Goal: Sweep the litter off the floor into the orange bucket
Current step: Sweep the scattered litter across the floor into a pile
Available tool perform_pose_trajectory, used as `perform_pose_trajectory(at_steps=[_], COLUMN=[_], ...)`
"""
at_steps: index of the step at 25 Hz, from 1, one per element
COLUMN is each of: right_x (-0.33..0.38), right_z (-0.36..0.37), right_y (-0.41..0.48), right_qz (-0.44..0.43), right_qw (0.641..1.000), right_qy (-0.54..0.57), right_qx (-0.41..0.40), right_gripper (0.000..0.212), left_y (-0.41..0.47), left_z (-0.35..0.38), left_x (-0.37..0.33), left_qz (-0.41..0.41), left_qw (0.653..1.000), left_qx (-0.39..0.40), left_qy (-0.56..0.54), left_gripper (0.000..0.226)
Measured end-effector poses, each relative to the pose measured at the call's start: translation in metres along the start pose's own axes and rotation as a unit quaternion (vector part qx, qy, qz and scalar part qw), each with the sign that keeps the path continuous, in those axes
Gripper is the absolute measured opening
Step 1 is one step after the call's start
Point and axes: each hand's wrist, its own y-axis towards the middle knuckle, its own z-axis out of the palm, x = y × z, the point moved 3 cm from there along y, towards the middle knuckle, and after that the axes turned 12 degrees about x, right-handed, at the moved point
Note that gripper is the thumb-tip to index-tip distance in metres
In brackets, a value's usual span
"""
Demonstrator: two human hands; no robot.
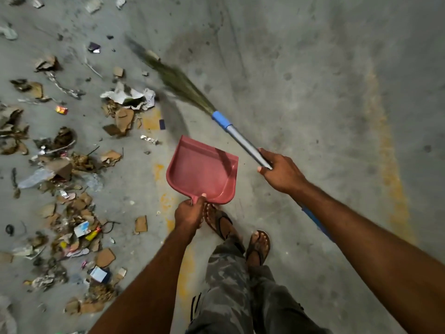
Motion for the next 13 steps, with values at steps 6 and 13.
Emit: perform_pose_trajectory(at_steps=[6, 13], right_x=[0.001, 0.081], right_z=[0.013, 0.044], right_y=[0.007, 0.046], right_qz=[0.150, 0.005], right_qw=[0.987, 0.987], right_qy=[0.030, -0.113], right_qx=[-0.058, 0.113], right_gripper=[0.057, 0.063], left_y=[0.005, 0.007], left_z=[-0.054, -0.087], left_x=[0.000, 0.004], left_qz=[-0.005, -0.016], left_qw=[0.999, 0.998], left_qx=[-0.025, -0.042], left_qy=[-0.042, -0.047], left_gripper=[0.038, 0.037])
